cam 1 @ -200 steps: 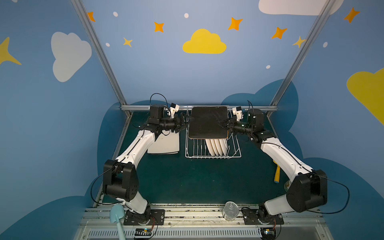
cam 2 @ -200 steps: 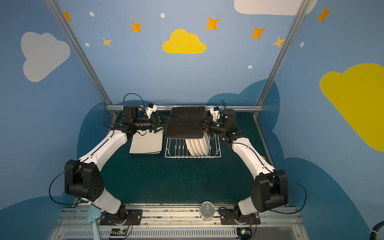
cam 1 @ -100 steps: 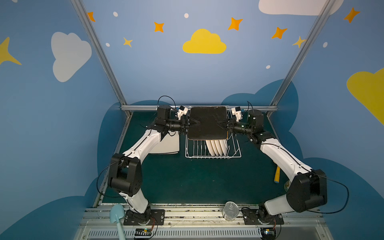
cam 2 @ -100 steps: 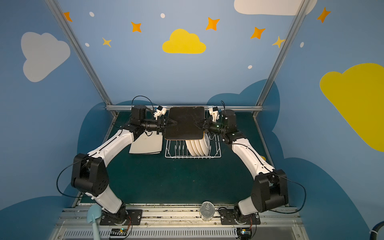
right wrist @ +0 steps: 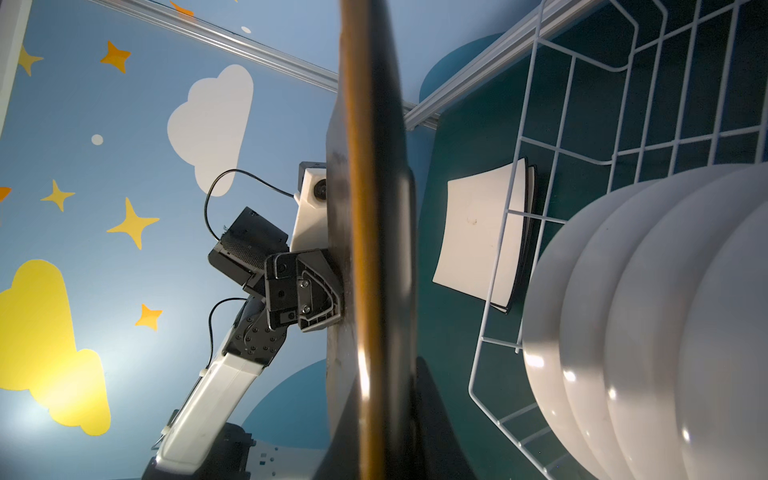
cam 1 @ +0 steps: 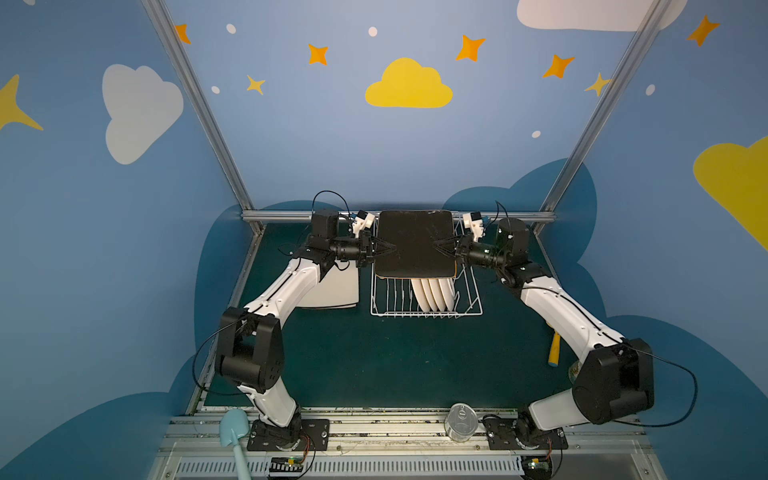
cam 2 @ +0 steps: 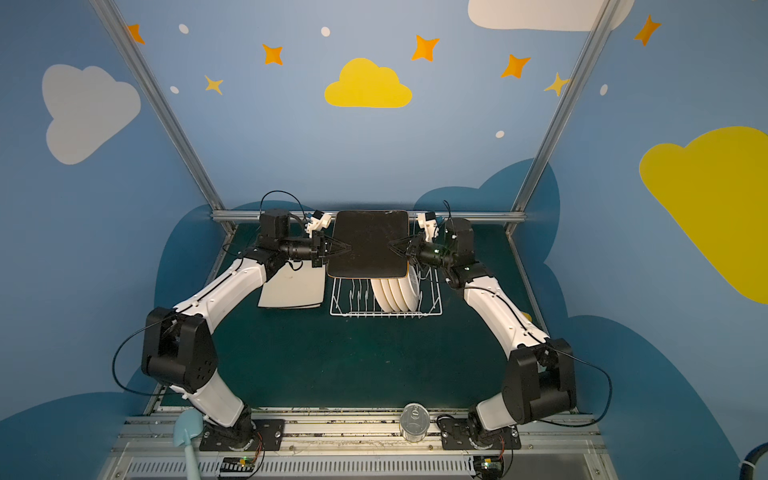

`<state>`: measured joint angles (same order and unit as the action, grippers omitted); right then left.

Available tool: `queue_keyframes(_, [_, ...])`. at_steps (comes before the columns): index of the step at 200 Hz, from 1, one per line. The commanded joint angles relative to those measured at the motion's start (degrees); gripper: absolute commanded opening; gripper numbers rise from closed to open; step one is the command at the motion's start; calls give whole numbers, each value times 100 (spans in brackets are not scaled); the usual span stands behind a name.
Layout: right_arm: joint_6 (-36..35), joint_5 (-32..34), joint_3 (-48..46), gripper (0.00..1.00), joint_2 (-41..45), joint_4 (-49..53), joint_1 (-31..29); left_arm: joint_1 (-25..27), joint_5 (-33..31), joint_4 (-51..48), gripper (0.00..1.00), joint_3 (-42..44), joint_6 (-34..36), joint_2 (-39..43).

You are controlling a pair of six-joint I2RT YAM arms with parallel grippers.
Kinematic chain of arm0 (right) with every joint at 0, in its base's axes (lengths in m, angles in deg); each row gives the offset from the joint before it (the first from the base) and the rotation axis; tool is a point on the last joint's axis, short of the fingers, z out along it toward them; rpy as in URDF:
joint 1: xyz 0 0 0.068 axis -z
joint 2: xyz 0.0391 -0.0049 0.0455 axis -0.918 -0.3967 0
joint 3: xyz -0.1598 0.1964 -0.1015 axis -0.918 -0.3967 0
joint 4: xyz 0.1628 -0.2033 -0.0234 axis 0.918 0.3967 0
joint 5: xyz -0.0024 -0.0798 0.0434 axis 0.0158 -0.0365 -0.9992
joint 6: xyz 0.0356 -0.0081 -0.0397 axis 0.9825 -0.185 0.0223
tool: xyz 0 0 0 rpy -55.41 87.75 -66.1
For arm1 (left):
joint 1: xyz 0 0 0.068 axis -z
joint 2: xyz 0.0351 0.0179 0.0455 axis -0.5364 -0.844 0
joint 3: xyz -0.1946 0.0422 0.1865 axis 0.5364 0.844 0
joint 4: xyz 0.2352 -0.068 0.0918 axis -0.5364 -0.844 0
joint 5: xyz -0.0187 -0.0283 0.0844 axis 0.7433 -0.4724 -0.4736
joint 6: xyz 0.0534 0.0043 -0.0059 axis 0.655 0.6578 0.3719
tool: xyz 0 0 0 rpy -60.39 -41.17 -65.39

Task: Unload the plates from the dish rack
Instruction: 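Hold the dark plate level above the rack with both grippers, then carry the dark plate over the cream stack with left gripper while right releases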

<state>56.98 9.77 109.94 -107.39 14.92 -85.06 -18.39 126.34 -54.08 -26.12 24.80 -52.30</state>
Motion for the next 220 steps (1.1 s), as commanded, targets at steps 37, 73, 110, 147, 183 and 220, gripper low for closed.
queue_keyframes(37, [-67,-81,86,16,127,-524,-53,76,-119,93,3,-135,95,98])
queue_keyframes(73, [-124,61,48,44,206,-401,-55,44,-215,97,3,-160,86,178])
queue_keyframes(110, [-172,154,61,62,256,-228,-50,3,-243,155,3,-175,42,250])
queue_keyframes(147, [-644,534,91,83,440,386,-41,-173,-230,118,3,-195,25,430])
queue_keyframes(183, [-1402,919,282,89,648,1147,-54,-451,-190,-435,3,-345,398,656])
queue_keyframes(220, [-2713,1442,588,89,956,2218,-120,-860,-155,-1541,3,-691,1149,814])
